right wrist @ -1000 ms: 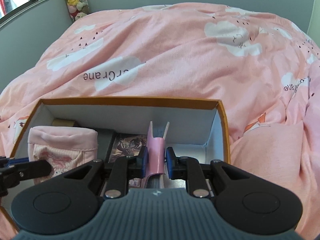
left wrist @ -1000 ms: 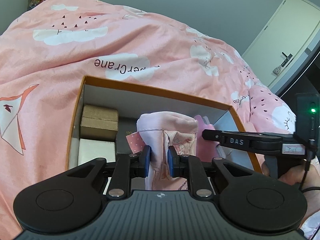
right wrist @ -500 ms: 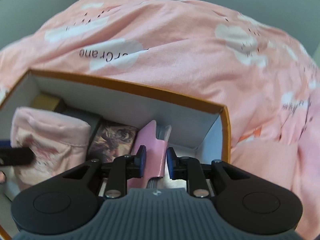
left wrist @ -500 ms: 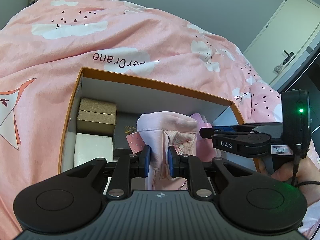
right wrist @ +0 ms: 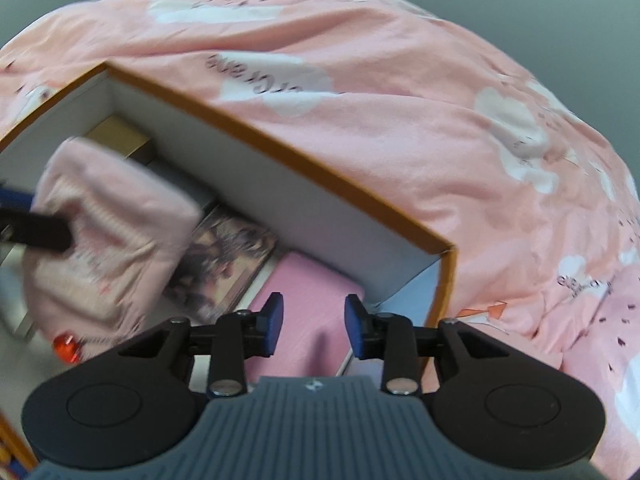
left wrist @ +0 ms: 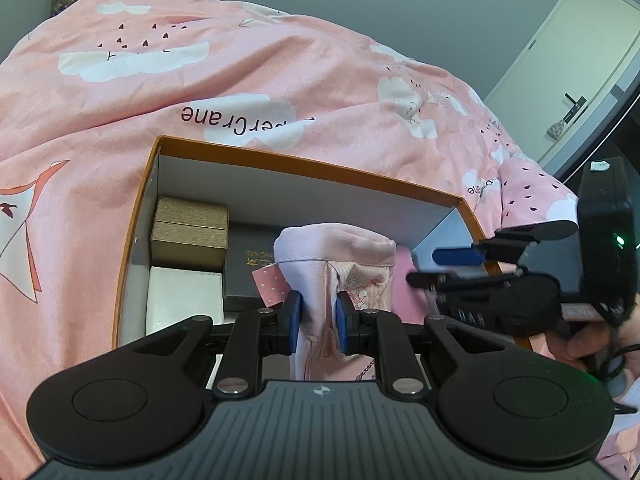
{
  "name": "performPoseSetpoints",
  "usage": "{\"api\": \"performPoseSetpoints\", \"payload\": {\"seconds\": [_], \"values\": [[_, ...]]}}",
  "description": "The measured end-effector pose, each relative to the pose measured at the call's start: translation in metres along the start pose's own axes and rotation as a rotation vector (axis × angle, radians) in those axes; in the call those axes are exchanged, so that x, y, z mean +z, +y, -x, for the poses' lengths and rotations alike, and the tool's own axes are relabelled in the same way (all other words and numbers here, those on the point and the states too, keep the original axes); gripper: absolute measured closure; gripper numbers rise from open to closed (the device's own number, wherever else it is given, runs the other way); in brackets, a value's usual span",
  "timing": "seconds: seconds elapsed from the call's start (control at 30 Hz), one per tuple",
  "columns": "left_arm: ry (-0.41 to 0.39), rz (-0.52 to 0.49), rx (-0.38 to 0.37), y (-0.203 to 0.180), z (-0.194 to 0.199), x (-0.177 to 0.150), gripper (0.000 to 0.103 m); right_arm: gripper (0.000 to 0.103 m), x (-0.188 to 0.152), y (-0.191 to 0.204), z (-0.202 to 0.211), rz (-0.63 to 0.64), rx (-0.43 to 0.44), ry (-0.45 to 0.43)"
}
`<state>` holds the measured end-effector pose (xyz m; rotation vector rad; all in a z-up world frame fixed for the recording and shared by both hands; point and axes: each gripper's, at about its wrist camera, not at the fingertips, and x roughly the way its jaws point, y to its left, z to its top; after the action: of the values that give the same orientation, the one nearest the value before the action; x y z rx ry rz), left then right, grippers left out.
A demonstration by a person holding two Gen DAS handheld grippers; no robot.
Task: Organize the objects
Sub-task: 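Lower the pink case into the shoebox and open the right tool, then lower the pink pouch into the shoebox and open the left tool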
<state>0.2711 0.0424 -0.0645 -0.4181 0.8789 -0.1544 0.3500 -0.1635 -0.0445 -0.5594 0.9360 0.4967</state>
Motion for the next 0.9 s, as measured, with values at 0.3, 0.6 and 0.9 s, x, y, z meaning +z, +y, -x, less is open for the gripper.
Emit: {"api": "performPoseSetpoints", "payload": {"seconds": [0.3,0.6,0.9], "values": [[0.002,-0.012,0.006,-0.002,0.0,0.001,0.083,0.085,-0.012,0.031,0.002,0.142,0.144,0.169],[0.01,-0.018,0.002,-0.004,-0.001,0.0,0.083,0.086,-0.02,0.046,-0.019,0.187,0.156,0.29],[0.022,-0.021,-0.006,-0.004,-0.002,0.001,0.083,0.092,-0.023,0.042,-0.037,0.164,0.107,0.256]]}}
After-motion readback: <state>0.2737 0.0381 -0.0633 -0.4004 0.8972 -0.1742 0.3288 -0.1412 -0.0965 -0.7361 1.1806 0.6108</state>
